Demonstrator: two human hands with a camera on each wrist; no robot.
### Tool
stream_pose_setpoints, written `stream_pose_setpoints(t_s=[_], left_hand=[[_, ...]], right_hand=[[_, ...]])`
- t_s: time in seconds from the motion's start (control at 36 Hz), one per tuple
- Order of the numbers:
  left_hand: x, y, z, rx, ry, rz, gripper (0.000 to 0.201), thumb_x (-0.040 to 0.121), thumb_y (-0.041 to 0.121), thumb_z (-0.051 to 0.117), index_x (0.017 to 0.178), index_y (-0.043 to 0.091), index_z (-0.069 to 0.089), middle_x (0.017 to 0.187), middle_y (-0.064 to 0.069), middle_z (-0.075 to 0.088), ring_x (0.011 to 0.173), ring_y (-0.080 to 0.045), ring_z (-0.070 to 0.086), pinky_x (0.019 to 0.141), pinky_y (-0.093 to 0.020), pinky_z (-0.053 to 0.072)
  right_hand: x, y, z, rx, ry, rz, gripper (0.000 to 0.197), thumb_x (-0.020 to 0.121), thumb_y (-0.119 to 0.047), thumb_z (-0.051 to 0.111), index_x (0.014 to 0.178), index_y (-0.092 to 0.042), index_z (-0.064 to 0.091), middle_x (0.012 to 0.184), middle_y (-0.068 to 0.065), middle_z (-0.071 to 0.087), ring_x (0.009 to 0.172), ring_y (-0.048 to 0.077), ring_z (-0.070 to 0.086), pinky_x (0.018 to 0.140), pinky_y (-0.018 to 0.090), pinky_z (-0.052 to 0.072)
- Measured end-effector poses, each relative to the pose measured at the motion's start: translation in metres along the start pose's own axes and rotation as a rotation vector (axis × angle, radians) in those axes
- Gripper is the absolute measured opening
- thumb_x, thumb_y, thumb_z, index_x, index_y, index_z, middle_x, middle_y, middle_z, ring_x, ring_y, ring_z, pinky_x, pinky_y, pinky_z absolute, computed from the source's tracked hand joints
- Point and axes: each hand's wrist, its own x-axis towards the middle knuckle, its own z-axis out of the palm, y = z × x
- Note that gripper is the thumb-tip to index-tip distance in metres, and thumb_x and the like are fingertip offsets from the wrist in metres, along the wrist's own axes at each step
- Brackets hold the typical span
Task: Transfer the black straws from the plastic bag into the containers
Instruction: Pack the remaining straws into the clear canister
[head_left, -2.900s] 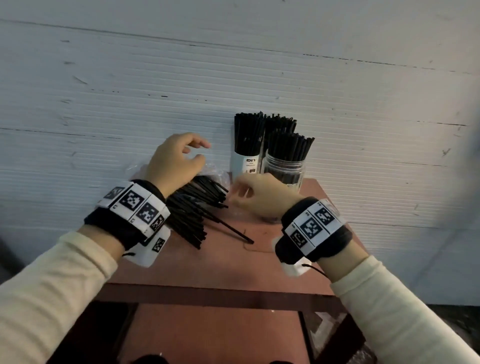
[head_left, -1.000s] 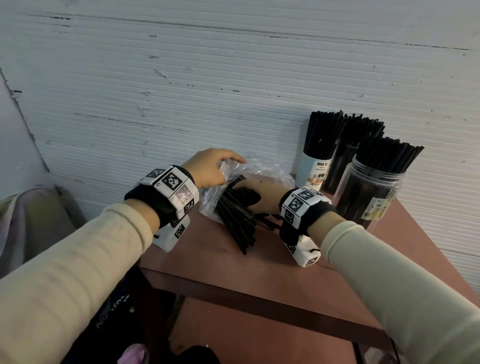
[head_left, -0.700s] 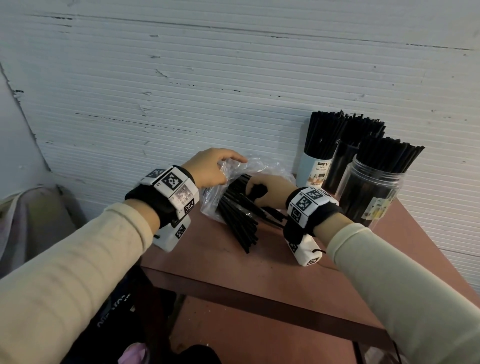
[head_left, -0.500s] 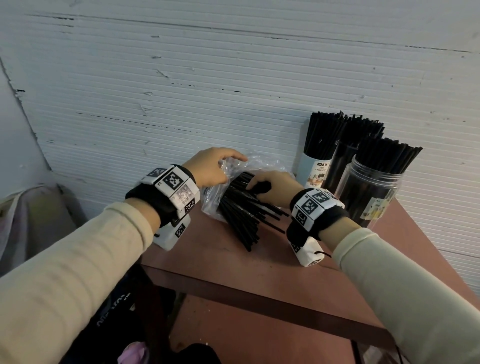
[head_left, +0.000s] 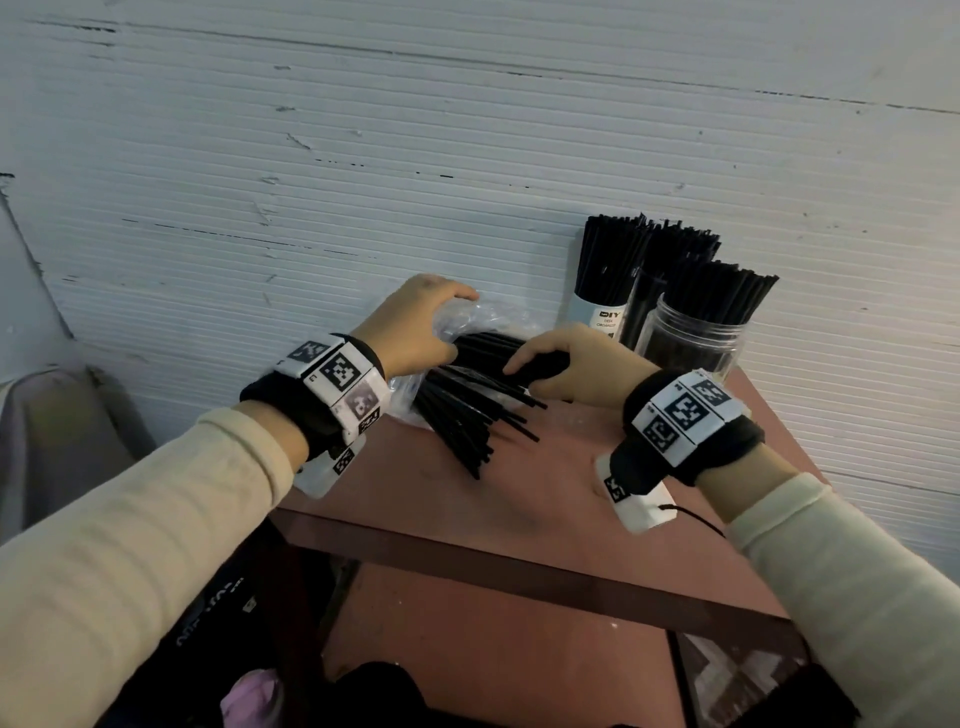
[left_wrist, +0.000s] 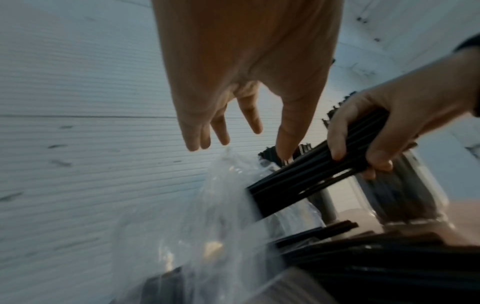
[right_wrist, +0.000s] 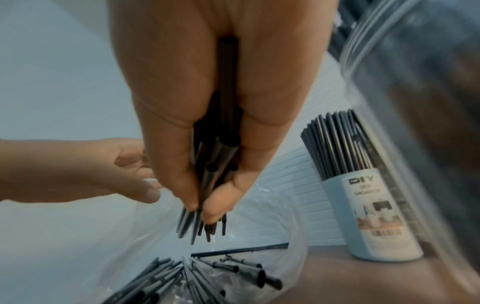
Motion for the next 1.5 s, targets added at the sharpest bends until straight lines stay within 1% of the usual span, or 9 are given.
stream_pose_setpoints(t_s=[0.22, 0.31, 0.39, 0.53, 0.72, 0.97, 1.19, 1.33, 1.5], left_hand=[[-0.001, 0.063, 0.041, 0.210, -0.218, 0.292, 0.088, 0.066, 0.035, 0.082, 0.142, 0.034, 0.038, 0.140, 0.005, 0.048, 0.129, -0.016, 0.044, 0.103, -0.039, 0.042], [-0.001, 0.085, 0.052, 0.263, -0.259, 0.316, 0.071, 0.069, 0.033, 0.078, 0.132, 0.033, 0.044, 0.118, 0.006, 0.062, 0.105, -0.017, 0.058, 0.083, -0.034, 0.048], [0.000, 0.100, 0.063, 0.263, -0.181, 0.277, 0.043, 0.080, 0.035, 0.068, 0.121, 0.030, 0.055, 0.099, 0.002, 0.070, 0.090, -0.021, 0.065, 0.075, -0.037, 0.053], [-0.003, 0.123, 0.076, -0.082, -0.151, 0.203, 0.030, 0.086, 0.042, 0.070, 0.109, 0.025, 0.065, 0.096, 0.003, 0.071, 0.091, -0.016, 0.066, 0.080, -0.034, 0.052], [-0.004, 0.157, 0.095, -0.622, -0.161, 0.040, 0.018, 0.088, 0.032, 0.071, 0.088, 0.016, 0.063, 0.060, 0.011, 0.061, 0.057, 0.000, 0.059, 0.060, -0.008, 0.046], [-0.010, 0.162, 0.121, -0.875, -0.230, -0.082, 0.032, 0.084, 0.020, 0.076, 0.110, 0.004, 0.066, 0.100, -0.013, 0.074, 0.094, -0.020, 0.070, 0.098, -0.038, 0.051], [-0.004, 0.162, 0.116, -0.943, -0.220, -0.062, 0.072, 0.060, 0.046, 0.082, 0.119, 0.009, 0.063, 0.106, -0.001, 0.072, 0.096, -0.016, 0.066, 0.092, -0.036, 0.054], [-0.004, 0.153, 0.119, -0.867, -0.292, -0.112, 0.009, 0.084, 0.012, 0.074, 0.090, 0.009, 0.068, 0.078, -0.001, 0.068, 0.077, -0.015, 0.062, 0.078, -0.025, 0.052], [-0.005, 0.140, 0.126, -0.830, -0.395, -0.177, 0.006, 0.083, 0.010, 0.075, 0.084, 0.013, 0.070, 0.080, 0.001, 0.070, 0.084, -0.012, 0.066, 0.089, -0.030, 0.050]], right_hand=[[-0.061, -0.006, -0.026, -0.034, -0.037, -0.067, 0.033, 0.080, -0.011, 0.071, 0.102, -0.035, 0.072, 0.085, -0.017, 0.062, 0.066, -0.005, 0.058, 0.064, 0.011, 0.041], [-0.084, -0.008, -0.038, 0.026, -0.041, -0.066, 0.035, 0.081, -0.005, 0.070, 0.108, -0.027, 0.072, 0.072, -0.024, 0.063, 0.059, -0.009, 0.058, 0.055, 0.008, 0.041], [-0.104, -0.007, -0.051, 0.046, 0.016, -0.086, 0.042, 0.080, -0.011, 0.074, 0.117, -0.030, 0.068, 0.097, -0.020, 0.068, 0.084, -0.005, 0.064, 0.077, 0.015, 0.049], [-0.128, -0.001, -0.078, 0.067, 0.228, -0.103, 0.037, 0.088, -0.038, 0.067, 0.124, -0.035, 0.061, 0.114, -0.014, 0.065, 0.107, 0.001, 0.060, 0.099, 0.036, 0.048], [-0.129, -0.015, -0.094, 0.291, 0.682, -0.270, 0.033, 0.090, -0.032, 0.066, 0.122, -0.024, 0.060, 0.124, -0.006, 0.060, 0.105, 0.010, 0.063, 0.087, 0.031, 0.055], [-0.103, 0.004, -0.065, -0.132, 0.448, -0.251, 0.027, 0.099, -0.026, 0.052, 0.117, -0.012, 0.066, 0.120, -0.001, 0.063, 0.109, 0.000, 0.053, 0.090, -0.003, 0.030], [-0.101, 0.006, -0.060, -0.143, 0.658, -0.251, 0.052, 0.086, -0.042, 0.064, 0.134, -0.025, 0.054, 0.139, 0.001, 0.044, 0.132, 0.017, 0.039, 0.112, 0.030, 0.026], [-0.097, 0.015, -0.054, -0.073, 0.568, -0.214, 0.032, 0.089, -0.031, 0.065, 0.118, -0.018, 0.063, 0.116, -0.002, 0.059, 0.107, 0.005, 0.053, 0.091, 0.013, 0.039], [-0.097, 0.019, -0.045, -0.032, 0.659, -0.269, 0.032, 0.086, -0.017, 0.066, 0.118, -0.014, 0.063, 0.117, 0.001, 0.058, 0.106, 0.004, 0.053, 0.093, 0.004, 0.033]])
